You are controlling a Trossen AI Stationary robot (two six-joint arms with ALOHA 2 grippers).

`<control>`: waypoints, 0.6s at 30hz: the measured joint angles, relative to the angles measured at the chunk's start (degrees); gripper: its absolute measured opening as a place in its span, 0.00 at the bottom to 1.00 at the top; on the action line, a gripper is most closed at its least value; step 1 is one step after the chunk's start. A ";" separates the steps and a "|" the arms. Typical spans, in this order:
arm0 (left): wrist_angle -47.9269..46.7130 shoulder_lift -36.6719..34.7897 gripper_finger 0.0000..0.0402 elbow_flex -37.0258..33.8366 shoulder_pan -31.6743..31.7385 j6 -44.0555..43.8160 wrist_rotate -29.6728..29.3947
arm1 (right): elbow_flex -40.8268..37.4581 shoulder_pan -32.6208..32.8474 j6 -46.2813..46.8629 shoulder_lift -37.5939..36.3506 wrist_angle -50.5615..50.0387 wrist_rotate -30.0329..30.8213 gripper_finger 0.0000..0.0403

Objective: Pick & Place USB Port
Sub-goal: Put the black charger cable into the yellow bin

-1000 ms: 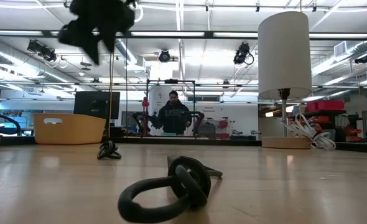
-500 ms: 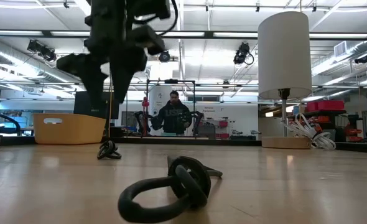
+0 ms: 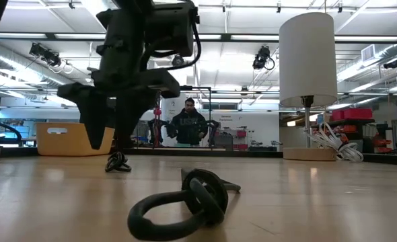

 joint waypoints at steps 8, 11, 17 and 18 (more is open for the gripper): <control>5.71 0.91 0.51 0.00 0.08 -0.26 -0.19 | 0.00 0.00 0.02 0.00 -0.50 0.00 0.21; 4.94 0.91 0.51 0.00 0.12 -0.28 -1.16 | 0.00 0.00 0.04 0.00 -0.71 0.00 0.21; 7.87 0.89 0.51 -4.16 -0.04 -2.80 -1.50 | 0.00 0.00 0.09 0.00 -0.70 -0.02 0.21; 9.81 0.83 0.51 -5.41 -0.06 -3.27 -1.35 | 0.00 0.00 0.09 0.00 -0.69 -0.02 0.21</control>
